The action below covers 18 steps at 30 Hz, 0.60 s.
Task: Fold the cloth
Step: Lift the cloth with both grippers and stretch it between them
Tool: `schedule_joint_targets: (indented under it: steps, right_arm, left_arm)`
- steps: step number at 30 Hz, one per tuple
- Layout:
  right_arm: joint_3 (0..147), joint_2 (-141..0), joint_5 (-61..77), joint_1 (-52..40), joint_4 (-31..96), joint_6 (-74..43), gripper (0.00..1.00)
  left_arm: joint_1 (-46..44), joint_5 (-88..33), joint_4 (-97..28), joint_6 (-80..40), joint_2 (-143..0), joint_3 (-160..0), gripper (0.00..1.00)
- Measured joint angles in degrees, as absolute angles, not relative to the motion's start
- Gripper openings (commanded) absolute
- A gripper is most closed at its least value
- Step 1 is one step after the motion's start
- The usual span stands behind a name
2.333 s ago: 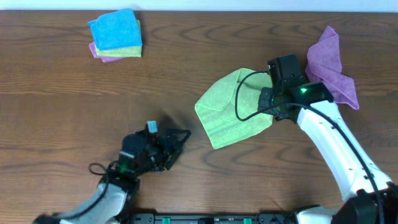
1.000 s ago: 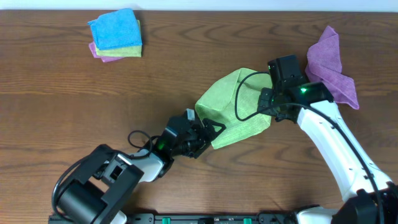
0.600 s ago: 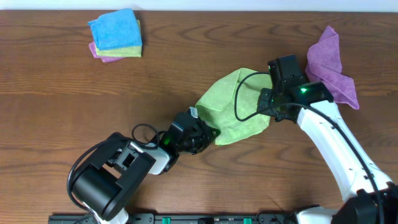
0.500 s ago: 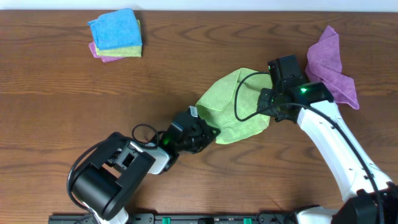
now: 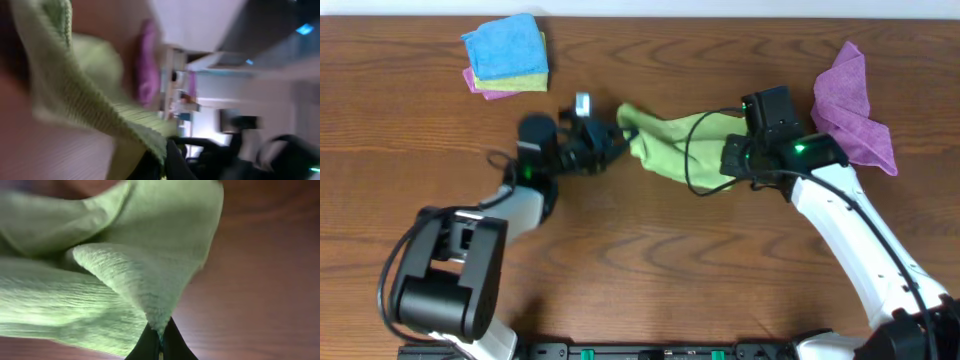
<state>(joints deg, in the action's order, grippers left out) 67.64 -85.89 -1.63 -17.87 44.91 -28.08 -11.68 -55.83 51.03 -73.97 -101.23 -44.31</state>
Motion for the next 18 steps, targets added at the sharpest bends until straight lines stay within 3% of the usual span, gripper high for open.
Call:
schedule_joint_targets:
  steps: [9, 18]
  right_arm:
    - [70.1, -81.0, -0.3, -17.5, 32.7, -28.1, 0.01]
    - [71.2, -81.3, 0.1, -12.4, 26.5, -28.1, 0.01]
  left_arm:
    - [-7.1, -61.1, 41.4, -77.5, -100.1, -64.8, 0.06]
    - [-7.2, -58.7, 24.7, -69.7, -100.1, -71.7, 0.06]
